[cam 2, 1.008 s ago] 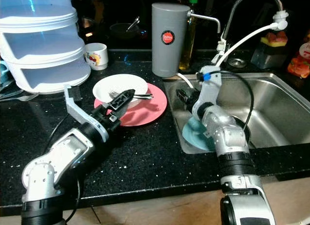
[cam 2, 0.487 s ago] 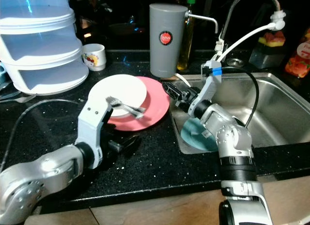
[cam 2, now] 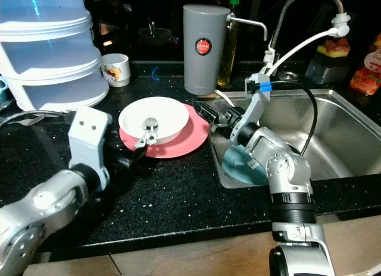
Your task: Kitchen organization
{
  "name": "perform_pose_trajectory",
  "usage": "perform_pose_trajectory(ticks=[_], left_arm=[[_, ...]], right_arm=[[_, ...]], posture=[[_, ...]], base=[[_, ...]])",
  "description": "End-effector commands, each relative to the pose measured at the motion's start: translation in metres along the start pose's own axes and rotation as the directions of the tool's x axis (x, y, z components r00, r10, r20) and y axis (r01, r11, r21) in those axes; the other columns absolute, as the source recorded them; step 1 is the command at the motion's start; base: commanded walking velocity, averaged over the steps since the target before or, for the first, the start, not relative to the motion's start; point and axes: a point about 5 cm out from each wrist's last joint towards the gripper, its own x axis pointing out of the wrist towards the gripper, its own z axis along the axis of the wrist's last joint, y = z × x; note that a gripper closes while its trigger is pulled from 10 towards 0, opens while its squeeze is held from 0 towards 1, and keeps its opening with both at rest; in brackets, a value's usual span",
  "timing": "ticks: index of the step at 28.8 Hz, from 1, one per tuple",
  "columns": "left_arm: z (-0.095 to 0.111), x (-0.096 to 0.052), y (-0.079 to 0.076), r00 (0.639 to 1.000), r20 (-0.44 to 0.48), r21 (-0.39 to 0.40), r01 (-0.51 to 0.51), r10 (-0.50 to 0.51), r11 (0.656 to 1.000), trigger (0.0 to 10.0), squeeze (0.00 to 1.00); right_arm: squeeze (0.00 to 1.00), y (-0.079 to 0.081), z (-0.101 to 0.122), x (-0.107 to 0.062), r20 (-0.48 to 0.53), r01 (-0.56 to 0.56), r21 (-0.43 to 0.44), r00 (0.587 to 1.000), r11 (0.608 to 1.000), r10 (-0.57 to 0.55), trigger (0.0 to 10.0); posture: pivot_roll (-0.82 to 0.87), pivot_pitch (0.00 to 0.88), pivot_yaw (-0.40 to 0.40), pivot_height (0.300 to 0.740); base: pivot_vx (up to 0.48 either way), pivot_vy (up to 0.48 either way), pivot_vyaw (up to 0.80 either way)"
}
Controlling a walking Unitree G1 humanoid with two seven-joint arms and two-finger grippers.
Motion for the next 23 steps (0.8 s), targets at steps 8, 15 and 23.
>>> perform_pose_trajectory(ticks=[8, 15, 23], left_arm=[[0.003, 0.016, 0.008, 0.998, 0.057, 0.023, 0.017, -0.018, 1.0, 10.0, 0.0], [0.0, 0.038, 0.006, 0.994, 0.096, -0.018, 0.047, -0.045, 0.999, 10.0, 0.0], [0.001, 0.06, 0.004, 0.988, 0.134, -0.022, 0.074, -0.07, 0.997, 10.0, 0.0]], right_arm=[[0.0, -0.001, 0.008, 0.0, 0.022, 0.009, -0.004, 1.0, 1.0, -0.009, 10.0], [0.0, -0.003, 0.009, 0.0, 0.027, 0.025, -0.016, 0.999, 1.0, -0.024, 10.0], [0.0, -0.009, 0.011, 0.001, 0.039, 0.064, -0.014, 0.997, 0.998, -0.064, 10.0]], posture=[[0.0, 0.041, -0.037, 0.74], [-0.01, 0.038, -0.04, 0.74], [-0.01, 0.039, -0.041, 0.74]], base=[[0.0, 0.0, 0.0], [0.0, 0.0, 0.0], [0.0, 0.0, 0.0]])
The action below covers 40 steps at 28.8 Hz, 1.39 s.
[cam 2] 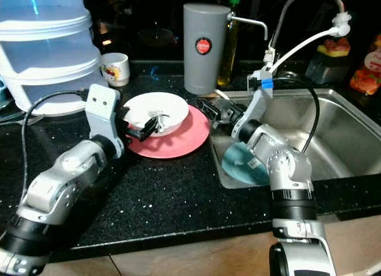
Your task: Kitchen organization
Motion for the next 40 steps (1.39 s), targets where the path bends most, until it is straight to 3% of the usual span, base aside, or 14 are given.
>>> perform_pose_trajectory(ticks=[1, 11, 19, 22, 25, 29, 30, 31, 32, 33, 36, 37, 38, 40], left_arm=[[-0.001, 0.005, -0.003, 1.0, 0.004, 0.022, 0.016, -0.016, 1.0, 10.0, 0.0], [0.017, 0.002, -0.01, 0.992, 0.106, 0.054, 0.064, -0.069, 0.997, 10.0, 0.0], [0.065, -0.035, -0.005, 0.961, 0.274, 0.06, 0.033, -0.049, 0.998, 10.0, 0.0], [0.07, -0.045, -0.004, 0.964, 0.262, 0.056, 0.039, -0.052, 0.998, 10.0, 0.0], [0.056, -0.075, -0.016, 0.97, 0.087, 0.133, 0.215, -0.228, 0.967, 10.0, 0.0], [0.038, -0.09, -0.015, 0.976, 0.005, 0.114, 0.216, -0.218, 0.97, 10.0, 0.0], [0.034, -0.093, -0.014, 0.98, -0.012, 0.107, 0.198, -0.197, 0.974, 10.0, 0.0], [0.029, -0.097, -0.012, 0.982, -0.028, 0.106, 0.186, -0.184, 0.977, 10.0, 0.0], [0.029, -0.097, -0.012, 0.982, -0.028, 0.106, 0.186, -0.184, 0.977, 10.0, 0.0], [0.022, -0.103, -0.011, 0.989, -0.024, 0.067, 0.15, -0.148, 0.987, 10.0, 0.0], [0.019, -0.108, -0.013, 0.99, -0.014, 0.02, 0.138, -0.137, 0.99, 10.0, 0.0], [0.019, -0.109, -0.013, 0.99, -0.016, 0.015, 0.138, -0.137, 0.99, 10.0, 0.0], [0.018, -0.11, -0.016, 0.989, -0.002, -0.005, 0.147, -0.147, 0.989, 10.0, 0.0], [0.015, -0.112, -0.019, 0.988, 0.008, -0.028, 0.156, -0.155, 0.987, 10.0, 0.0]], right_arm=[[0.0, -0.004, 0.004, 0.0, 0.019, 0.021, -0.002, 1.0, 1.0, -0.021, 10.0], [0.0, -0.003, 0.005, -0.001, 0.021, 0.022, -0.006, 1.0, 1.0, -0.021, 10.0], [0.0, 0.001, 0.009, -0.003, 0.049, -0.02, 0.026, 0.999, 0.999, 0.019, 10.0], [0.0, 0.003, 0.008, -0.005, 0.044, -0.032, 0.025, 0.999, 0.999, 0.031, 10.0], [0.0, 0.008, 0.003, -0.008, 0.016, -0.068, 0.024, 0.998, 0.997, 0.068, 10.0], [0.0, 0.011, -0.001, -0.01, -0.015, -0.1, 0.019, 0.995, 0.995, 0.101, 10.0], [0.04, 0.012, -0.002, -0.011, -0.023, -0.108, 0.016, 0.994, 0.994, 0.108, 10.0], [0.62, 0.013, -0.003, -0.012, -0.034, -0.116, 0.003, 0.993, 0.993, 0.116, 10.0], [0.62, 0.013, -0.003, -0.012, -0.034, -0.116, 0.003, 0.993, 0.993, 0.116, 10.0], [0.8, 0.014, -0.007, -0.016, -0.077, -0.129, -0.066, 0.989, 0.99, 0.123, 10.0], [0.78, 0.015, -0.011, -0.019, -0.114, -0.134, -0.151, 0.987, 0.979, 0.118, 10.0], [0.18, 0.015, -0.012, -0.019, -0.115, -0.135, -0.157, 0.986, 0.978, 0.117, 10.0], [0.0, 0.016, -0.012, -0.02, -0.118, -0.134, -0.191, 0.987, 0.972, 0.113, 10.0], [0.0, 0.017, -0.014, -0.021, -0.117, -0.133, -0.214, 0.987, 0.968, 0.109, 10.0]], posture=[[-0.02, 0.04, -0.041, 0.74], [-0.02, 0.048, -0.04, 0.74], [-0.01, 0.057, -0.04, 0.74], [0.0, 0.059, -0.041, 0.74], [0.01, 0.059, -0.045, 0.74], [0.01, 0.057, -0.046, 0.74], [0.01, 0.056, -0.047, 0.74], [0.01, 0.054, -0.048, 0.74], [0.01, 0.054, -0.048, 0.74], [0.01, 0.053, -0.049, 0.74], [0.01, 0.052, -0.051, 0.74], [0.01, 0.052, -0.051, 0.74], [0.01, 0.052, -0.051, 0.74], [0.01, 0.051, -0.053, 0.74]], base=[[0.0, 0.0, 0.0], [0.0, 0.0, 0.0], [0.0, 0.0, 0.0], [0.0, 0.0, 0.0], [0.0, 0.0, 0.0], [0.0, 0.0, 0.0], [0.0, 0.0, 0.0], [0.0, 0.0, 0.0], [0.0, 0.0, 0.0], [0.0, 0.0, 0.0], [0.0, 0.0, 0.0], [0.0, 0.0, 0.0], [0.0, 0.0, 0.0], [0.0, 0.0, 0.0]])
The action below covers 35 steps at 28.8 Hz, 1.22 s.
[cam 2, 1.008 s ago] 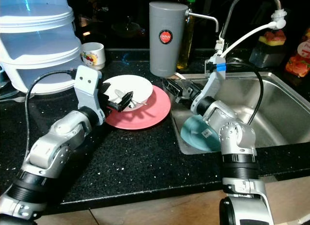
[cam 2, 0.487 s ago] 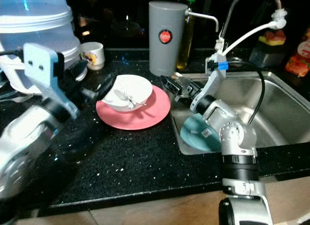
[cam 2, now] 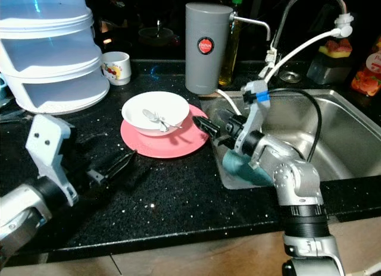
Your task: Kitchen organization
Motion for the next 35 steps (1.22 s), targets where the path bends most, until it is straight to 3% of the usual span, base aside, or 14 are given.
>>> perform_pose_trajectory(ticks=[1, 4, 10, 14, 18, 22, 25, 26, 30, 35], left_arm=[[-0.004, -0.003, -0.004, 1.0, 0.013, -0.029, 0.011, -0.011, 1.0, 10.0, 0.0], [-0.016, -0.006, -0.007, 1.0, -0.018, -0.049, 0.003, -0.004, 0.999, 10.0, 0.0], [-0.029, -0.006, -0.015, 0.995, -0.088, 0.021, 0.039, -0.037, 0.999, 10.0, 0.0], [-0.044, -0.009, -0.016, 0.991, -0.135, -0.027, -0.023, 0.019, 0.999, 10.0, 0.0], [-0.049, -0.012, -0.014, 0.987, -0.154, -0.022, -0.036, 0.032, 0.999, 10.0, 0.0], [-0.054, -0.016, -0.013, 0.984, -0.171, -0.002, -0.039, 0.038, 0.999, 10.0, 0.0], [-0.055, -0.015, -0.014, 0.985, -0.169, 0.002, -0.037, 0.037, 0.999, 10.0, 0.0], [-0.055, -0.014, -0.016, 0.985, -0.167, 0.002, -0.035, 0.035, 0.999, 10.0, 0.0], [-0.056, -0.013, -0.017, 0.986, -0.164, 0.004, -0.027, 0.027, 1.0, 10.0, 0.0], [-0.055, -0.01, -0.021, 0.99, -0.137, -0.014, 0.03, -0.031, 0.999, 10.0, 0.0]], right_arm=[[0.0, 0.005, -0.002, -0.001, 0.002, -0.006, -0.044, 1.0, 0.999, 0.006, 10.0], [0.0, 0.008, -0.005, -0.001, 0.017, 0.004, -0.051, 1.0, 0.999, -0.003, 10.0], [0.0, 0.014, -0.005, -0.001, 0.035, -0.011, -0.048, 0.999, 0.999, 0.013, 10.0], [0.0, 0.023, 0.002, 0.0, 0.091, -0.057, -0.047, 0.994, 0.997, 0.061, 10.0], [0.0, 0.027, 0.006, -0.001, 0.116, -0.096, -0.042, 0.988, 0.995, 0.1, 10.0], [0.0, 0.033, 0.007, -0.004, 0.142, -0.181, 0.035, 0.974, 0.983, 0.174, 10.0], [0.0, 0.035, 0.008, -0.006, 0.143, -0.21, 0.044, 0.969, 0.977, 0.202, 10.0], [0.0, 0.038, 0.004, -0.008, 0.107, -0.232, -0.005, 0.967, 0.973, 0.231, 10.0], [0.0, 0.04, -0.001, -0.008, 0.071, -0.236, -0.052, 0.968, 0.97, 0.24, 10.0], [0.0, 0.038, -0.007, -0.004, 0.032, -0.185, -0.144, 0.981, 0.972, 0.191, 10.0]], posture=[[0.01, 0.05, -0.053, 0.74], [0.01, 0.049, -0.049, 0.74], [0.01, 0.049, -0.049, 0.74], [0.01, 0.049, -0.047, 0.74], [0.01, 0.054, -0.047, 0.74], [0.01, 0.058, -0.049, 0.74], [0.01, 0.058, -0.049, 0.74], [0.01, 0.059, -0.048, 0.74], [0.01, 0.059, -0.047, 0.74], [0.0, 0.059, -0.046, 0.74]], base=[[0.0, 0.0, 0.0], [0.0, 0.0, 0.0], [0.0, 0.0, 0.0], [0.0, 0.0, 0.0], [0.0, 0.0, 0.0], [0.0, 0.0, 0.0], [0.0, 0.0, 0.0], [0.0, 0.0, 0.0], [0.0, 0.0, 0.0], [0.0, 0.0, 0.0]])
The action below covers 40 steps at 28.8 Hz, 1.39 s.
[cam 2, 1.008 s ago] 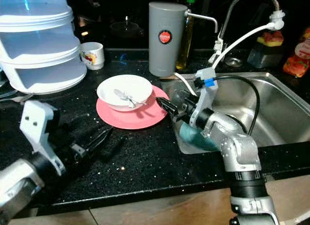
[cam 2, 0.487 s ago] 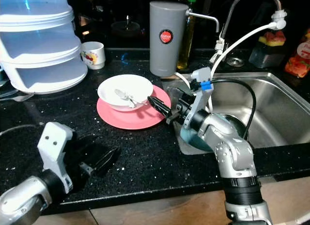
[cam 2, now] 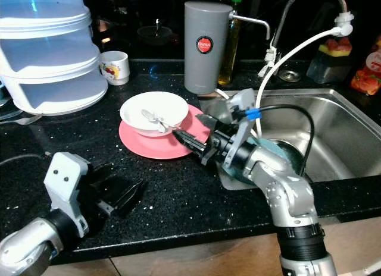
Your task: Kitchen organization
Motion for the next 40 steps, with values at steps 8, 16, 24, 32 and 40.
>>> perform_pose_trajectory(ticks=[8, 16, 24, 32, 40], left_arm=[[-0.011, 0.003, -0.008, 0.996, -0.044, -0.016, 0.076, -0.076, 0.997, 10.0, 0.0], [-0.013, 0.003, -0.007, 0.996, -0.049, -0.011, 0.076, -0.076, 0.997, 10.0, 0.0], [-0.014, 0.004, -0.007, 0.995, -0.049, -0.009, 0.084, -0.084, 0.996, 10.0, 0.0], [-0.015, 0.007, -0.008, 0.994, -0.046, -0.002, 0.101, -0.101, 0.995, 10.0, 0.0], [-0.017, 0.008, -0.009, 0.992, -0.048, -0.003, 0.113, -0.113, 0.994, 10.0, 0.0]], right_arm=[[0.0, -0.009, 0.0, 0.003, 0.02, 0.095, -0.077, 0.995, 0.992, -0.094, 10.0], [0.0, -0.006, 0.001, 0.005, 0.033, 0.07, -0.08, 0.997, 0.994, -0.068, 10.0], [0.0, 0.008, -0.006, 0.007, -0.007, -0.048, -0.089, 0.999, 0.995, 0.047, 10.0], [0.0, 0.012, -0.012, 0.013, -0.013, -0.051, -0.078, 0.999, 0.996, 0.05, 10.0], [0.0, 0.016, -0.012, 0.017, 0.012, -0.054, -0.054, 0.998, 0.997, 0.055, 10.0]], posture=[[0.0, 0.057, -0.044, 0.74], [0.01, 0.06, -0.047, 0.74], [0.0, 0.059, -0.048, 0.74], [0.01, 0.039, -0.05, 0.74], [0.0, 0.025, -0.05, 0.74]], base=[[0.0, 0.0, 0.0], [0.0, 0.0, 0.0], [0.0, 0.0, 0.0], [0.0, 0.0, 0.0], [0.0, 0.0, 0.0]])
